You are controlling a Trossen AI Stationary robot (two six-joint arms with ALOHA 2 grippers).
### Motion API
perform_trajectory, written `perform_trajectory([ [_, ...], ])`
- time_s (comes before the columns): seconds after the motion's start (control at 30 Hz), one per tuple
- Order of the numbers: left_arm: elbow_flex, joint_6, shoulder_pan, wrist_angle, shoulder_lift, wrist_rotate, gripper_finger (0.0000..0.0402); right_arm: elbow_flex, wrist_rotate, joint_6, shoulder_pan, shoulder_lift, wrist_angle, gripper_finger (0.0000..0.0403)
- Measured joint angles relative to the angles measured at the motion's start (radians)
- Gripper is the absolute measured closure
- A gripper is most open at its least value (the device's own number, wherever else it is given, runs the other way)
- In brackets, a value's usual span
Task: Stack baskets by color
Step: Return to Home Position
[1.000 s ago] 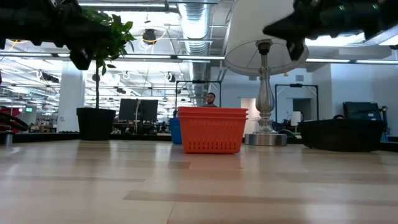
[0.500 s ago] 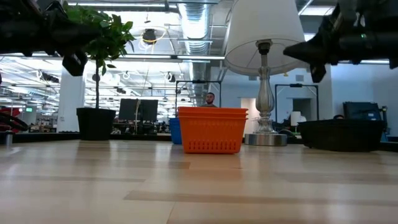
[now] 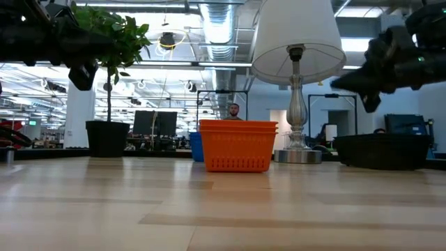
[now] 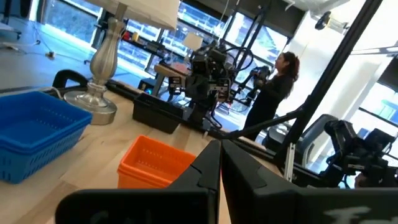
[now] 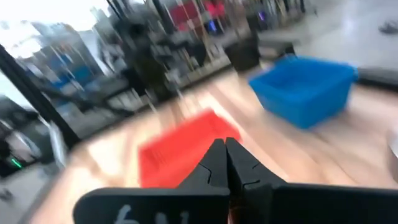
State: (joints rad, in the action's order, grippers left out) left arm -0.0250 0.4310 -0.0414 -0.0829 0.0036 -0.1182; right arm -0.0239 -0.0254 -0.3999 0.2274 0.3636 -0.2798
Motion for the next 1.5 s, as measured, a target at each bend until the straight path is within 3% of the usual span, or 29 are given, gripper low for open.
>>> perform_trajectory([
  [0.27, 0.000, 0.002, 0.000, 0.042, 0.000, -0.021, 0.0401, -0.034, 0.137, 0.116, -0.074, -0.119, 0.377, 0.0394],
  [0.4, -0.001, 0.001, 0.000, 0.083, 0.001, -0.016, 0.0401, -0.039, 0.133, 0.221, -0.092, -0.124, 0.390, 0.0379],
  [0.57, -0.002, 0.001, 0.000, 0.090, 0.005, 0.032, 0.0401, -0.040, 0.132, 0.223, -0.098, -0.122, 0.391, 0.0367],
  [1.5, -0.002, 0.000, 0.000, 0.092, 0.005, 0.033, 0.0401, -0.040, 0.130, 0.224, -0.098, -0.122, 0.393, 0.0365],
])
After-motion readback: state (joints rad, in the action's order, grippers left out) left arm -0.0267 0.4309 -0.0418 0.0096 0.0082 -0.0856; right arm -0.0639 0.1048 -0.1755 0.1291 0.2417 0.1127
